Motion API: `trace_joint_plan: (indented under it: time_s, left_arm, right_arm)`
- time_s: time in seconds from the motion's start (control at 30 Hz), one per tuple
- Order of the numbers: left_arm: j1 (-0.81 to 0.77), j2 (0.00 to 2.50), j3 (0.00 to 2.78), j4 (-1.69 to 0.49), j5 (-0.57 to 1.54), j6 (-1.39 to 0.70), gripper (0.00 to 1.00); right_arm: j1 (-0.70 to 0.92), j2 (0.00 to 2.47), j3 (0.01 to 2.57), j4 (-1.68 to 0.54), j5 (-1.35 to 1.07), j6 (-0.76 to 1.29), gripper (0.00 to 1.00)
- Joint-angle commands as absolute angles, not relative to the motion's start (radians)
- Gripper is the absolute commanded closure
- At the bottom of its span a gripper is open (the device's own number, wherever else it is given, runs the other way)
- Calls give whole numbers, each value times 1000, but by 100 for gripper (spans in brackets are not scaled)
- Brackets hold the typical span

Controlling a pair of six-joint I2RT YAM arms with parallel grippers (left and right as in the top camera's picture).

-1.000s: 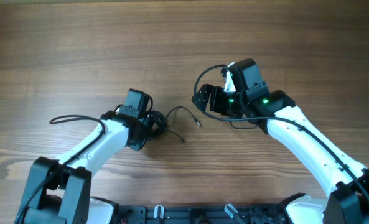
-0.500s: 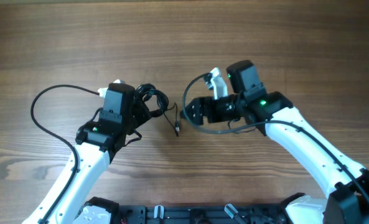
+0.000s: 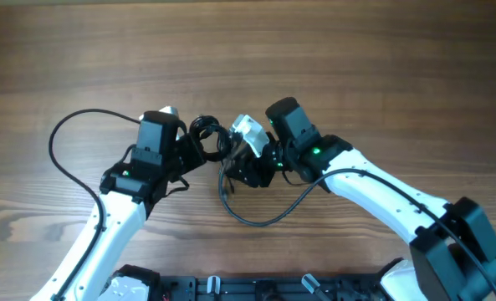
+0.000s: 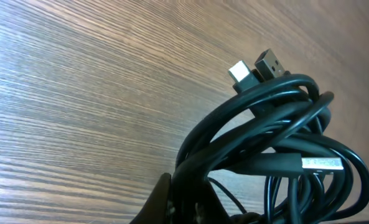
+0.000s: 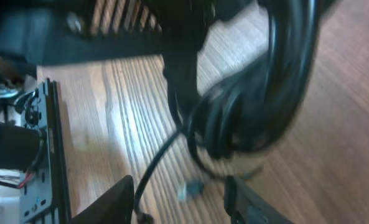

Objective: Untangle cables

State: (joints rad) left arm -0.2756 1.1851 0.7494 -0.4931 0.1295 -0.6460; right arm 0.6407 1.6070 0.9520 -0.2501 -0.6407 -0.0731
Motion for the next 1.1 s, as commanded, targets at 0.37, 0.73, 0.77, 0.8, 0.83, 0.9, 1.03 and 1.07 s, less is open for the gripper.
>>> trace_joint_plan:
  time_s: [0.37, 0.73, 0.77, 0.8, 0.83, 0.9, 1.03, 1.07]
  left_arm:
    - [-208, 1163, 773, -490, 283, -527, 96]
    - [-84, 1163, 773, -497, 421, -530, 96]
    - [-84, 1163, 773, -497, 431, -529, 96]
    - [-83, 1163, 773, -498, 428, -527, 96]
    - [-78, 1163, 773, -498, 415, -528, 96]
    - [-43, 1163, 773, -505, 361, -532, 96]
    - [105, 1163, 773, -516, 347, -574, 96]
    - [133, 1163, 773, -520, 352, -594, 96]
  right_arm:
    - [621, 1684, 951, -200, -213, -109, 25]
    - [588, 1782, 951, -134, -468, -79, 25]
    - [588, 1810, 951, -110, -490, -76, 26]
    - [587, 1838, 951, -76, -515, -67, 27]
    - [582, 1854, 951, -50, -526, -25, 27]
    - [567, 1857, 951, -41, -526, 25, 26]
    - [509, 1857, 951, -46, -526, 67, 1]
    - [492, 1857, 951, -46, -528, 90, 0]
